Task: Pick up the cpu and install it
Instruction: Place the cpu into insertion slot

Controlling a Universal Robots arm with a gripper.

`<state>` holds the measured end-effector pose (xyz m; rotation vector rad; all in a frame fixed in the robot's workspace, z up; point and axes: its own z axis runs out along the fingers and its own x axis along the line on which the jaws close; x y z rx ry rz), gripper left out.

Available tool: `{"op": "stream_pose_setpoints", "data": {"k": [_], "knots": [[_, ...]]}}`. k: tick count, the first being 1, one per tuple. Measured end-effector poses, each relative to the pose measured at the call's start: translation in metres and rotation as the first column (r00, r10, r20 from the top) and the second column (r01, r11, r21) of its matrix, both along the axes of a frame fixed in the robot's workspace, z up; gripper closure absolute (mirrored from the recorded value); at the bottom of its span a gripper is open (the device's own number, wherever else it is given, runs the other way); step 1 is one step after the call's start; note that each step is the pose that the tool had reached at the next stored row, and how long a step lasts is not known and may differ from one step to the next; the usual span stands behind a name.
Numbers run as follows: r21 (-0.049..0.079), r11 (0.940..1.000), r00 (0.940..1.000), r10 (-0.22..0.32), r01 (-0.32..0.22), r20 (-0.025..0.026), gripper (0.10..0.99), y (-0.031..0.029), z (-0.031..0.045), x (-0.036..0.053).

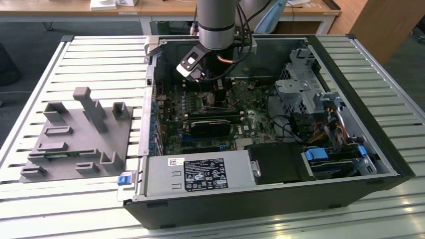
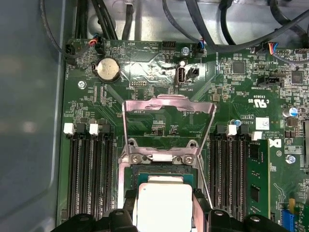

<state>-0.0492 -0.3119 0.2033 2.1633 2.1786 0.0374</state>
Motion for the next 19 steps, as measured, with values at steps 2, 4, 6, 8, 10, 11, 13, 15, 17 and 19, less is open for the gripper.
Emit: {"op": "stream_pose_setpoints", "data": {"k": [2, 4, 6, 8, 10, 11, 13, 15, 17, 19], "knots": [[0.000, 1.0000, 1.0000, 0.000, 0.000, 0.0000, 0.549, 0.0000, -0.0016, 0.0000], [0.000, 1.0000, 1.0000, 0.000, 0.000, 0.0000, 0.549, 0.0000, -0.0031, 0.0000], [0.000, 1.0000, 1.0000, 0.000, 0.000, 0.0001, 0.549, 0.0000, -0.0043, 0.0000], [0.000, 1.0000, 1.0000, 0.000, 0.000, 0.0000, 0.549, 0.0000, -0.0052, 0.0000], [0.000, 1.0000, 1.0000, 0.000, 0.000, 0.0000, 0.549, 0.0000, -0.0061, 0.0000], [0.000, 1.0000, 1.0000, 0.000, 0.000, 0.0000, 0.549, 0.0001, -0.0064, 0.0000], [0.000, 1.0000, 1.0000, 0.001, -0.001, -0.0001, 0.549, 0.0002, -0.0068, 0.0000], [0.000, 1.0000, 1.0000, 0.002, -0.002, 0.0000, 0.549, 0.0004, -0.0074, 0.0000], [0.000, 1.0000, 1.0000, 0.003, -0.003, -0.0001, 0.549, 0.0006, -0.0078, 0.0000], [0.000, 1.0000, 1.0000, 0.007, -0.007, 0.0000, 0.549, 0.0009, -0.0084, 0.0000]]}}
